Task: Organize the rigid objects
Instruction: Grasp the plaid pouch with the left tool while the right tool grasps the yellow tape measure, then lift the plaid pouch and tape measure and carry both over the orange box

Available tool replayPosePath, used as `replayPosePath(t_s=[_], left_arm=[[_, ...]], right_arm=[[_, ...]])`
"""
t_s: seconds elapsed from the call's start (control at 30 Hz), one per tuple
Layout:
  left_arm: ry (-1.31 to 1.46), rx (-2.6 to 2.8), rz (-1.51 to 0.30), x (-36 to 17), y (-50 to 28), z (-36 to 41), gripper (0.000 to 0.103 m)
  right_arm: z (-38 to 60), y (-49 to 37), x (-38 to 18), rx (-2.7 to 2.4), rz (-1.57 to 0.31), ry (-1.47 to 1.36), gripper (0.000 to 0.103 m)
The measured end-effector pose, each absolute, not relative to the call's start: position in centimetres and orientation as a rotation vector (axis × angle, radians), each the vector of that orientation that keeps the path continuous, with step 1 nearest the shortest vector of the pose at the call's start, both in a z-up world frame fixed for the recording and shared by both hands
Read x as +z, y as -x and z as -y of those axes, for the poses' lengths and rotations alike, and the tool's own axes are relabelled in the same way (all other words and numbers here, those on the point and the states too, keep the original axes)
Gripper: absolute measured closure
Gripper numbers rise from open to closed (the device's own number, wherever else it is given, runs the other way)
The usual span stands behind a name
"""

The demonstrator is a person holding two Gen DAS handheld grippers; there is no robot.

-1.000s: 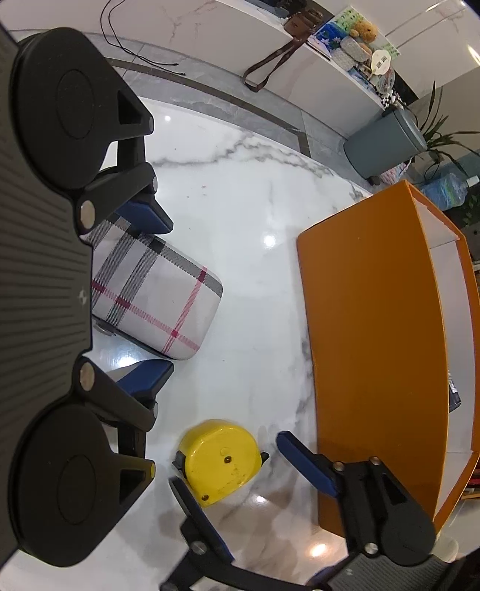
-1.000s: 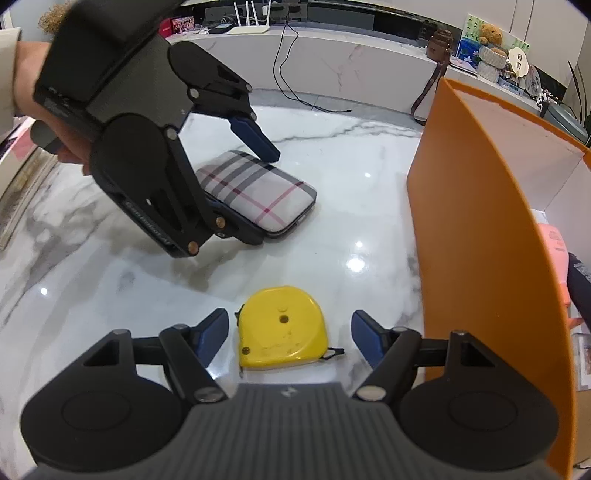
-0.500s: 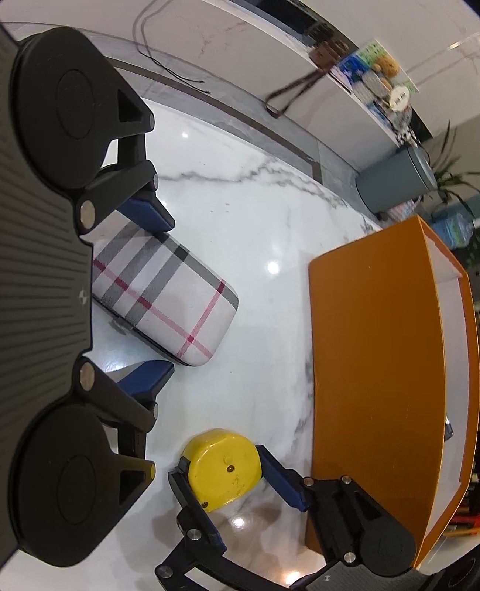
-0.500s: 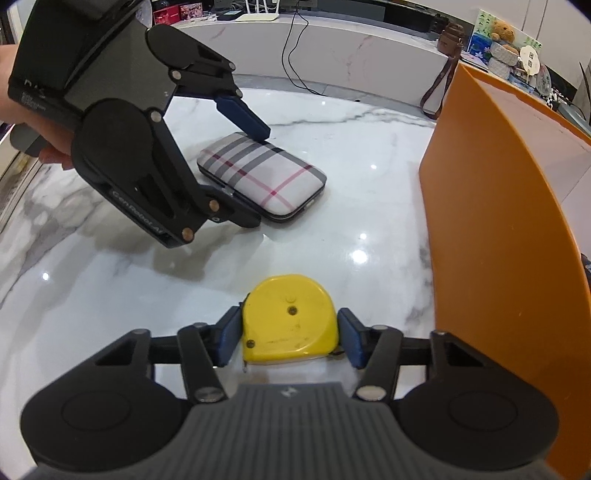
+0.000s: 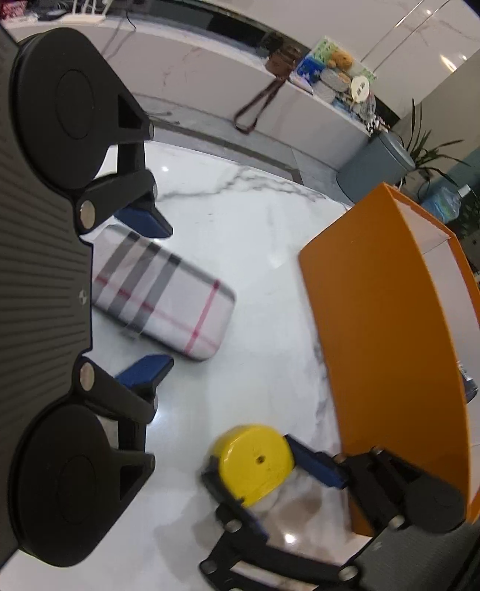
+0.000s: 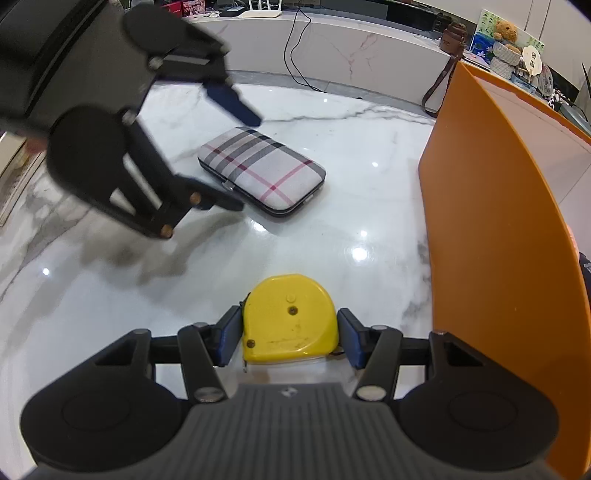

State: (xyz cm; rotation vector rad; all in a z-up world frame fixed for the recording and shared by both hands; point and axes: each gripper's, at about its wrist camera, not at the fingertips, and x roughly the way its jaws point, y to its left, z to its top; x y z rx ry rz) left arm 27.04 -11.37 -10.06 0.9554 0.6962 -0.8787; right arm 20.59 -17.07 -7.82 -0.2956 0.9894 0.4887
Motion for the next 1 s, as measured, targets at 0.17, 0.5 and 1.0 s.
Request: replayPosePath(t_s=[0.17,0.5,1.0], left_arm=[[-0.905,-0.968,-0.789,-10.6,-29.8,11.7,0.011],[-0.649,-0.946,-0.990,-11.1,-32.3,9.3,0.003],[-0.502,-0.672,-0.914,-9.6,-24.5,7.8,0.031]], right_arm=[[17.1,-20.7,-7.8,0.492,-0.991,0.299,0.046],[17.3,-20.8,-7.8,0.500,-0.988,0.289,0.045],[17.6,-20.8,-7.8,0.502,-0.985,0.287,0.046]])
